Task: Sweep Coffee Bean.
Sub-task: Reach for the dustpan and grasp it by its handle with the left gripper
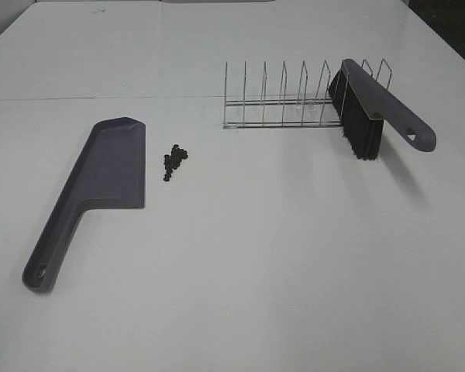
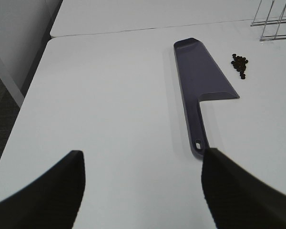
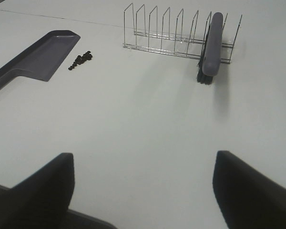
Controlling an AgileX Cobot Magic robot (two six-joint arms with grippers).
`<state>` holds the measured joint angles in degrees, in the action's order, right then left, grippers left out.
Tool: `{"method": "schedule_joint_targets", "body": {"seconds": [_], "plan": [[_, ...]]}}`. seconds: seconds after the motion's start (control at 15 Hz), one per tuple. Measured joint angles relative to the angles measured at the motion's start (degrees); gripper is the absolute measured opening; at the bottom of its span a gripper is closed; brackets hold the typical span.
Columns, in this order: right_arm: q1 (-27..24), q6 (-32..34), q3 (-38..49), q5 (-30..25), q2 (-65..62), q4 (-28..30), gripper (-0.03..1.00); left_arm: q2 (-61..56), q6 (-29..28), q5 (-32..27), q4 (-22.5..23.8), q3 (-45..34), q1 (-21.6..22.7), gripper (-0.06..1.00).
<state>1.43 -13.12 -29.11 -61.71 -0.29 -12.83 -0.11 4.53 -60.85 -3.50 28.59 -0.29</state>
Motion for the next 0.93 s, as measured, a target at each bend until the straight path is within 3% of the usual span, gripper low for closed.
{"method": "schedule_joint_targets", "body": {"seconds": [0.93], "plan": [[0.00, 0.00, 0.00, 0.00, 0.00, 0.00, 0.68, 0.00, 0.00, 0.00, 0.00, 0.00, 0.00, 0.63]]}}
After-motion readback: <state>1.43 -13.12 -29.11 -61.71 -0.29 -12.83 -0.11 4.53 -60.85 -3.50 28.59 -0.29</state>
